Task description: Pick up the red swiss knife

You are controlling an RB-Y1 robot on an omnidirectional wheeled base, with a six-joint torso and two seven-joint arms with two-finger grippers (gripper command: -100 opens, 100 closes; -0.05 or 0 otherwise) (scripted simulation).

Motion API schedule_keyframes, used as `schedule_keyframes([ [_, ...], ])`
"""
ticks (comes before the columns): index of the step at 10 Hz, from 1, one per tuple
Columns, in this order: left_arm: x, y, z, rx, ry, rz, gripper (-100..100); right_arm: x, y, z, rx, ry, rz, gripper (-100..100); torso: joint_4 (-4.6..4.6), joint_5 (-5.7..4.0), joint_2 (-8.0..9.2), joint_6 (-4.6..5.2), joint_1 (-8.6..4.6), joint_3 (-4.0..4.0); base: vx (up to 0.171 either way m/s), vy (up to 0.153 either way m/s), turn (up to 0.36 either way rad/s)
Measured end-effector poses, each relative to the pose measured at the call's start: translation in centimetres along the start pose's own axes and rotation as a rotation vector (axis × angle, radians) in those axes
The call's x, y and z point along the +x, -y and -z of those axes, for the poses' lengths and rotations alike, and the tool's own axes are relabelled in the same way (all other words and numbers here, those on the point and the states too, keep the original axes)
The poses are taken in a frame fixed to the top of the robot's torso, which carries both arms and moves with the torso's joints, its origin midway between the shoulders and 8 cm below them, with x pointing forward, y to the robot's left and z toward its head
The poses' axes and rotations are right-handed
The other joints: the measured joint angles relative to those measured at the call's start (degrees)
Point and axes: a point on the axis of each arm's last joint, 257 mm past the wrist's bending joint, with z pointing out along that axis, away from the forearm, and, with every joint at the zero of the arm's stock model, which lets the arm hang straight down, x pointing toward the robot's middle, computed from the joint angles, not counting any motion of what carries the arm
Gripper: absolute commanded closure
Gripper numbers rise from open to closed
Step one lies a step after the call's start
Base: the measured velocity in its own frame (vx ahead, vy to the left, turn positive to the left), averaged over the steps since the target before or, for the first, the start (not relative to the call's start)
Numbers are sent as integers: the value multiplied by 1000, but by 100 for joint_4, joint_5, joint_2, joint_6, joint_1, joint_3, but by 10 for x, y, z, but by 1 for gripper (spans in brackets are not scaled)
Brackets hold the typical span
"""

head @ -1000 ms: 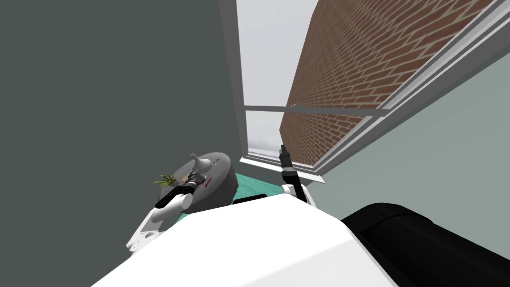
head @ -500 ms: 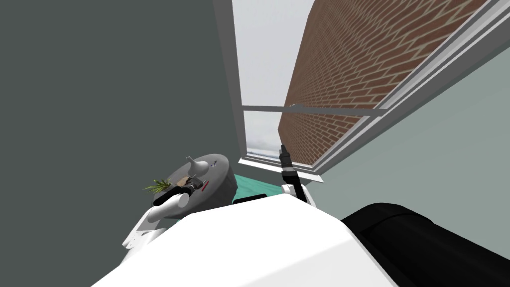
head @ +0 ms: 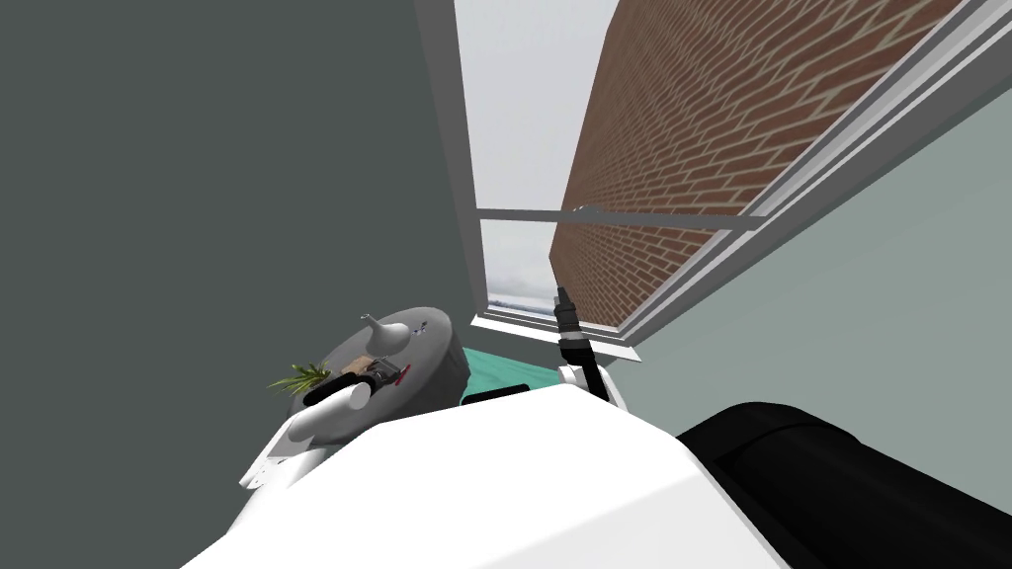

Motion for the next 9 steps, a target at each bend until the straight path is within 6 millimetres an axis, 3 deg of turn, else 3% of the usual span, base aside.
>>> schedule_keyframes([
  [9,-63,-35,-5,-222,168,184,-100,0,0,0,0,0,0,0,-1,0,-3,0,1,-2,31,1,-43],
])
